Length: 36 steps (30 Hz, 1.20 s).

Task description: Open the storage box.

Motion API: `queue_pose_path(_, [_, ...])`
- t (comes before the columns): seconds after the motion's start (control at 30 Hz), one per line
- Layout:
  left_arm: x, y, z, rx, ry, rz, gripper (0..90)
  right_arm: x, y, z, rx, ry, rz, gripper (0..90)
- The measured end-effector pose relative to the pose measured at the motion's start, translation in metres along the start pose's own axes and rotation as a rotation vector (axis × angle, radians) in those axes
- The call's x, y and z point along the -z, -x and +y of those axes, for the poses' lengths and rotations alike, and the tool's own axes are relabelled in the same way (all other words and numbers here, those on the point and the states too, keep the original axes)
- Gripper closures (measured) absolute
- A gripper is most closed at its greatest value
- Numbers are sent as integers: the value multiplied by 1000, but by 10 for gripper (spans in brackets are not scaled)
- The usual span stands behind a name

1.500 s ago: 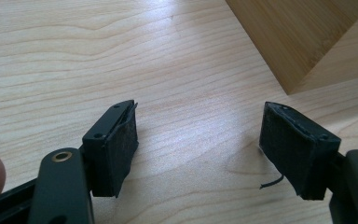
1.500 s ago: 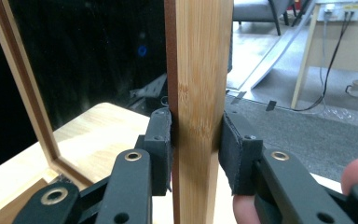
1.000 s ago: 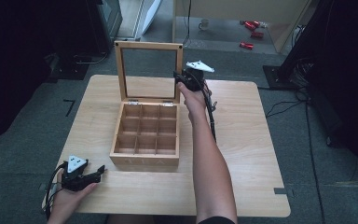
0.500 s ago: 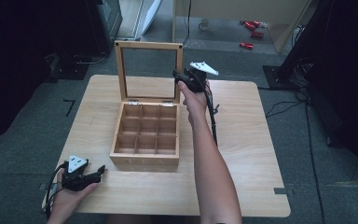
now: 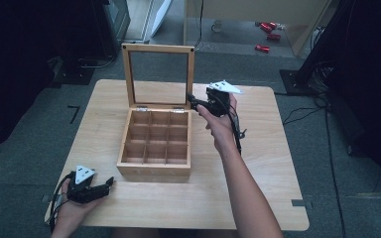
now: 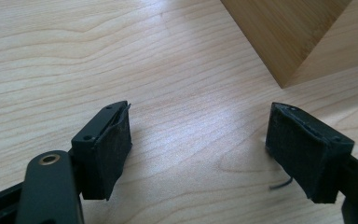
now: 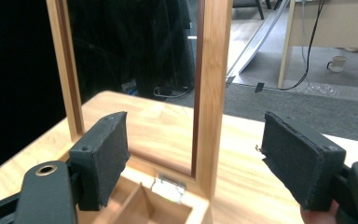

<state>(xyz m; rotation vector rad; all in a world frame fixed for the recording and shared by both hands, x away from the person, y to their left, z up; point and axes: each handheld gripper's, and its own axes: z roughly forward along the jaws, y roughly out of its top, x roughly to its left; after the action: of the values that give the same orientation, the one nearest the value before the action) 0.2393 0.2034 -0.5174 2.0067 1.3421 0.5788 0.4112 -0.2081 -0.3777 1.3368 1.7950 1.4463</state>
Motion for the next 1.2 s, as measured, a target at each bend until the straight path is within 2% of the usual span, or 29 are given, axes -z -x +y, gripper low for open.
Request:
queue_pose_path(0.13, [0,0,0,-5,-3,-1,225,16,4,-12,15,-10,14,205])
queue_pose_path(0.2, [0,0,0,-6,-4,-2,220,23,8,-17,2,-10,33,189])
queue_pose_path(0.43, [0,0,0,-7,-4,0,219,52,18,-35,23,-10,35,168])
queue_pose_path(0.6, [1,1,0,-7,-3,1,217,73,23,-49,-13,2,49,168])
queue_pose_path(0.87, [1,1,0,-7,-3,1,218,101,27,-74,41,-17,17,163])
queue_pose_path(1.1, [1,1,-1,-8,-3,2,218,126,39,-97,30,-21,-16,162])
queue_pose_path(1.2, [1,1,-1,-8,-3,2,218,135,46,-104,9,-20,-21,156])
